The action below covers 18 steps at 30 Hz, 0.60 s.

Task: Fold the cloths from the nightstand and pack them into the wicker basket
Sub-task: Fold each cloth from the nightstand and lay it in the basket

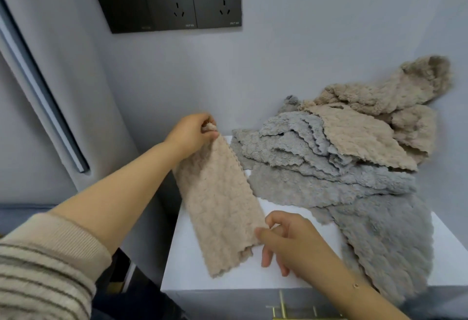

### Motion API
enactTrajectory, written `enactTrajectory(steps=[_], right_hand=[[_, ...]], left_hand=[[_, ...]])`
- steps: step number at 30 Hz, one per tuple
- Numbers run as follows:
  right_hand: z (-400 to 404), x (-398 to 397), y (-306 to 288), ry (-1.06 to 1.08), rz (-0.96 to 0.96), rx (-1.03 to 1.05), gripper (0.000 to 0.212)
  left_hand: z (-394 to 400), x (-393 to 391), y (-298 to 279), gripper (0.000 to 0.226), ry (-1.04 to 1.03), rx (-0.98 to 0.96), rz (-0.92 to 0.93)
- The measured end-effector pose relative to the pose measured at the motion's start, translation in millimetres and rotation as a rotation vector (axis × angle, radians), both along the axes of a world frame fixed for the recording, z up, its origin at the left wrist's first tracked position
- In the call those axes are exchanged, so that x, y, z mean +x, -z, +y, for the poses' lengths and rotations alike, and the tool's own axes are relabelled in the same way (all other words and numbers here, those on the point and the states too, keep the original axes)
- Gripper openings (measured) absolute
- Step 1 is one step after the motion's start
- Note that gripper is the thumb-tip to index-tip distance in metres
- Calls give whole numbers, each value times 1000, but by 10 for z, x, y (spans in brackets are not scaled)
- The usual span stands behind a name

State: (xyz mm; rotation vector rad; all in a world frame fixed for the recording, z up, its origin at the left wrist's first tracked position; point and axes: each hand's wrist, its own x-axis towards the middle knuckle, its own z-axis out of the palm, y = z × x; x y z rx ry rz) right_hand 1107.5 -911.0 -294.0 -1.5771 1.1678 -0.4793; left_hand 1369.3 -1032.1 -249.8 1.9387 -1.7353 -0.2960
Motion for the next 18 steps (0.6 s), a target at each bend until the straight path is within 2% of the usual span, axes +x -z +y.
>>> enactTrajectory(steps=[2,4,8,10,13,18], right_hand=[[2,-22,1,-18,124,-127,26],[-5,-71,-9,-21,196,-192,31],[-14,-121,-8,-8,302,-297,32],[-7,-123,-9,-12,313,-294,28],[-29,-131,-21,26,320,-267,24],[-102,-189,-16,89,392,-249,26]], left_hand=[[-86,-62,51,27,55,48,-17],[-46,-115,120,35,78,7,-76],[476,-210,172,29,187,-105,-98],[906,-274,182,28,290,-128,-75],[1490,-397,236,40,423,-91,-43],[1906,-521,464,55,453,1,-125]])
